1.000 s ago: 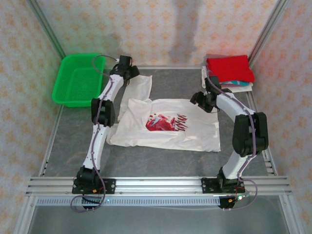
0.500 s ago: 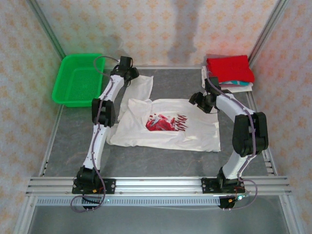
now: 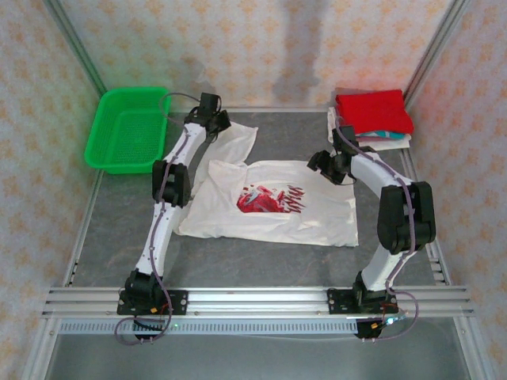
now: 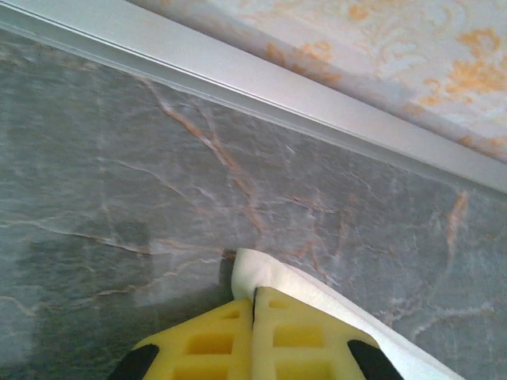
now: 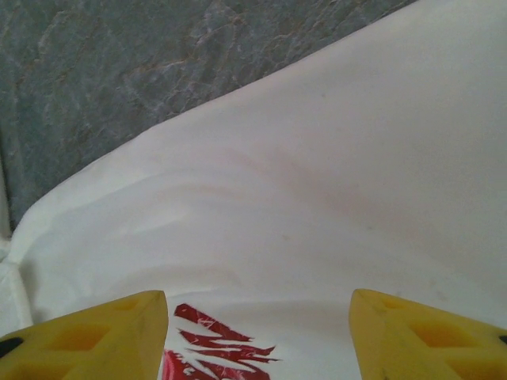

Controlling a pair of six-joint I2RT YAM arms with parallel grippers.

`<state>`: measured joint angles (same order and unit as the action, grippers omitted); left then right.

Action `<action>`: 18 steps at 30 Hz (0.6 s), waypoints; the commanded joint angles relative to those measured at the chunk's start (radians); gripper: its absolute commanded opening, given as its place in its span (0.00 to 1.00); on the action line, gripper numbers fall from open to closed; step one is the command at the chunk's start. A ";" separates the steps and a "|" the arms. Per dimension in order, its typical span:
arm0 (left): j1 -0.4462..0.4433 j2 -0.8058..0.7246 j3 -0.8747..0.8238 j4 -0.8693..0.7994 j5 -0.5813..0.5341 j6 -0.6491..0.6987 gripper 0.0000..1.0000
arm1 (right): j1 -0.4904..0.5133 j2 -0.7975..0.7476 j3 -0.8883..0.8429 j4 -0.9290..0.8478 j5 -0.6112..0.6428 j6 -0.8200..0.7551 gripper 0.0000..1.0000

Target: Fold and stack the t-shirts

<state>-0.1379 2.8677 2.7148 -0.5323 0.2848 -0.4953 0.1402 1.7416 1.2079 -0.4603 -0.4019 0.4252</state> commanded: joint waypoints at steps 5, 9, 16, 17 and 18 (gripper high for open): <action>0.022 -0.105 0.011 0.035 0.030 0.029 0.00 | -0.053 0.076 0.102 -0.080 0.082 -0.033 0.64; 0.024 -0.150 0.011 0.050 0.036 0.048 0.00 | -0.089 0.105 0.136 -0.091 0.082 -0.029 0.64; 0.025 -0.195 0.010 0.063 0.060 0.080 0.00 | -0.099 0.183 0.246 -0.232 0.228 -0.069 0.64; 0.025 -0.198 0.010 0.058 0.061 0.086 0.00 | -0.100 0.194 0.262 -0.252 0.253 -0.069 0.64; 0.024 -0.202 0.009 0.053 0.058 0.095 0.00 | -0.104 0.205 0.274 -0.264 0.270 -0.071 0.64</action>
<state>-0.1173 2.7163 2.7144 -0.4976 0.3279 -0.4419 0.0387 1.9167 1.4372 -0.6193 -0.2409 0.3805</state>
